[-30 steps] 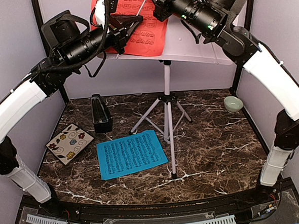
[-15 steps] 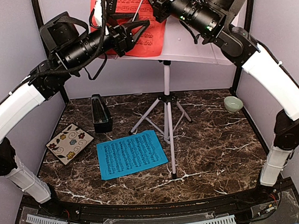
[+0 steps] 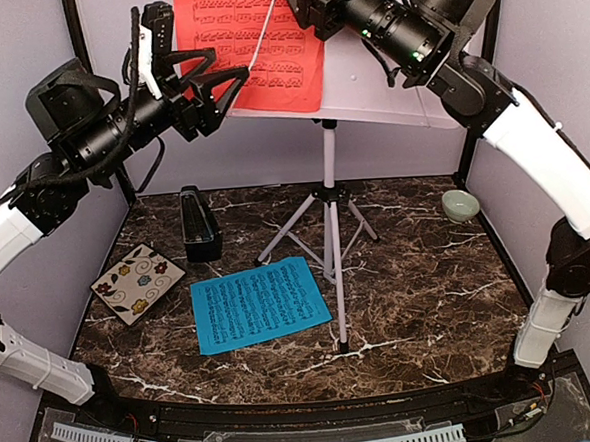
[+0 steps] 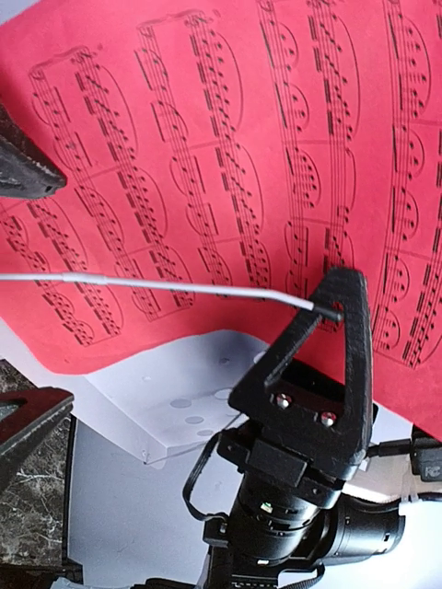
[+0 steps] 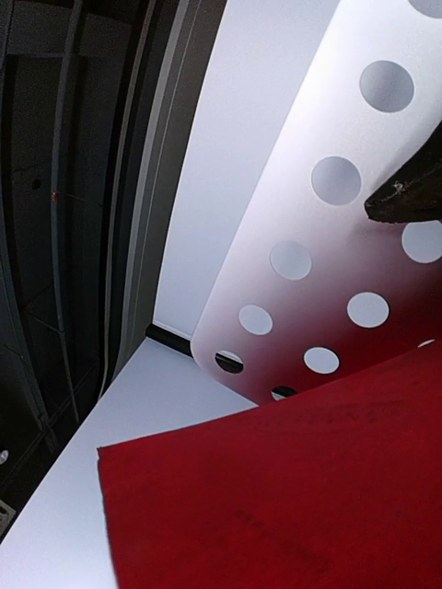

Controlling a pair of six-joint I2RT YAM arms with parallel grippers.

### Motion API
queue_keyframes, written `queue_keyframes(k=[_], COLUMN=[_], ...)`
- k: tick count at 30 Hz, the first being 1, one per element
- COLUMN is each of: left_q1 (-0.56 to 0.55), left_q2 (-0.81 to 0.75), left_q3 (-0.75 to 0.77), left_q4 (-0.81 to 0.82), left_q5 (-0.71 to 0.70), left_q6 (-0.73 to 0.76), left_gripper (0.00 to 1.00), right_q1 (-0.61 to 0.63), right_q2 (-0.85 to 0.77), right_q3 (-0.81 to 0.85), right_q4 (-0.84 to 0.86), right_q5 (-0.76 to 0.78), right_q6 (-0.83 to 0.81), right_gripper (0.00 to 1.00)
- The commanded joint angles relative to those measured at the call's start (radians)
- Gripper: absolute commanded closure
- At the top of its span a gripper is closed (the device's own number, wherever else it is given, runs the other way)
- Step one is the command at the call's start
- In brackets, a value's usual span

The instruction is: Set up the instrument practice props

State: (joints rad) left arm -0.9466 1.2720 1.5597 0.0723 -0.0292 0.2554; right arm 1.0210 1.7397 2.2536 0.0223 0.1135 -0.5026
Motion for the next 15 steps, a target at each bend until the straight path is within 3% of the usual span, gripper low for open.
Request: queue_keyframes(k=[1,8,15], left_q1=[-0.003,0.004,0.013], left_q2=[-0.072,-0.114,-0.134], left_q3=[-0.038,-0.044,-0.059], left_q4=[-0.019,-0.130,-0.162], left_q5=[-0.115,-0.250,-0.278], left_q6=[-0.047,-0.124,-0.172], left_gripper=[0.27,0.27,0.28], right_q1=[0.007,0.014,0.027], right_q2=[-0.068,-0.132,-0.175], right_q3=[-0.037,-0.086,-0.107], right_q4=[0.064,0.062,0.031], right_q5=[0.033,0.053,0.031], right_q6=[0.017,0.049,0.080], right_gripper=[0.36,0.16,0.10])
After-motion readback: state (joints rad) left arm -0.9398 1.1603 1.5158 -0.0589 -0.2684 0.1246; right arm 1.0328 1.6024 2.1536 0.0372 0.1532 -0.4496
